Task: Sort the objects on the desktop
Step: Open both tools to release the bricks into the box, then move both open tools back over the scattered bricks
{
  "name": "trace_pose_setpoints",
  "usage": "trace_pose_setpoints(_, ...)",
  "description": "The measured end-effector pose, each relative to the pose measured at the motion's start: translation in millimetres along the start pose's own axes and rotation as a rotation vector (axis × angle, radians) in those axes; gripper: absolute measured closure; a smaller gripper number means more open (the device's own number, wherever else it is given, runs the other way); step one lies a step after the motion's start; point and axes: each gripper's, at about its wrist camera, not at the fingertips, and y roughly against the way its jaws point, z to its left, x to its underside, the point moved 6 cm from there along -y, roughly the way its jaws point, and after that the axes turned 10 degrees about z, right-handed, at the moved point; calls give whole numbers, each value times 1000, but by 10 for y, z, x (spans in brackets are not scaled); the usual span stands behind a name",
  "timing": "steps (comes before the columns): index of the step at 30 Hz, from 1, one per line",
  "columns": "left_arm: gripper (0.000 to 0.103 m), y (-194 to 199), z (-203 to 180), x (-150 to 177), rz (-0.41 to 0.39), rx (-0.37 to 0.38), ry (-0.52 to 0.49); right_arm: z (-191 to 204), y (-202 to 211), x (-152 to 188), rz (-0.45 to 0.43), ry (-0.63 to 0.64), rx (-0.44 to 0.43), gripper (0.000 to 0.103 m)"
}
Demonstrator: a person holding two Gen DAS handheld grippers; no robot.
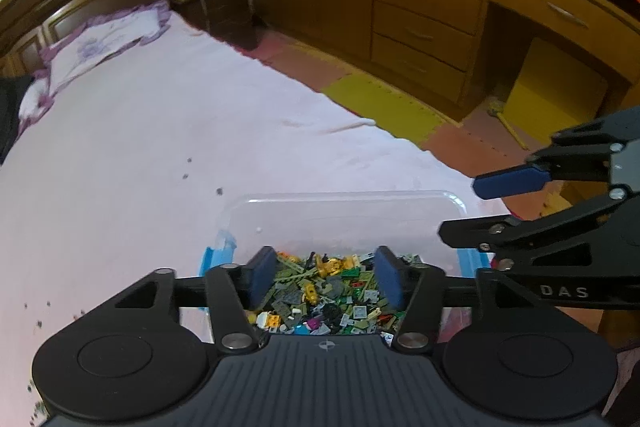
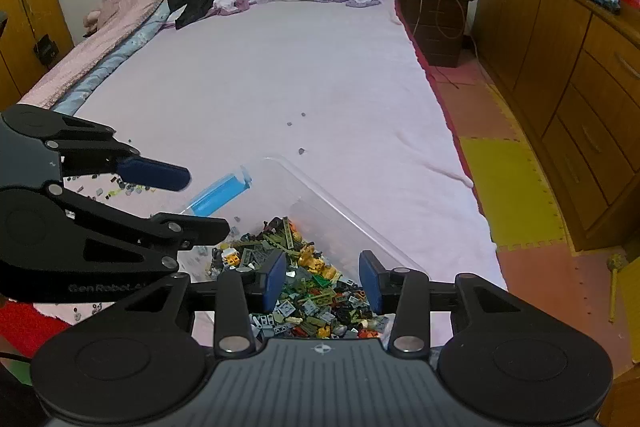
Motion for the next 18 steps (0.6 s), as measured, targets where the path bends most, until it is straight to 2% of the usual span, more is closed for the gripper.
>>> trace_pose_setpoints(7,27,1,146,117,11,-11,82,15,-61,18,25,11,-1,51)
trace_pose_setpoints(11,18,29,299,261,27,-28,146,67,-128,-3,49,33,-11,42)
trace_pose_setpoints(15,16,67,506,479,52,-59,233,180,-196,-44,64,82,-23,26)
trace_pose_setpoints(18,15,124,680,702,80,-95,308,329,-254,-76,71,128,-38,23)
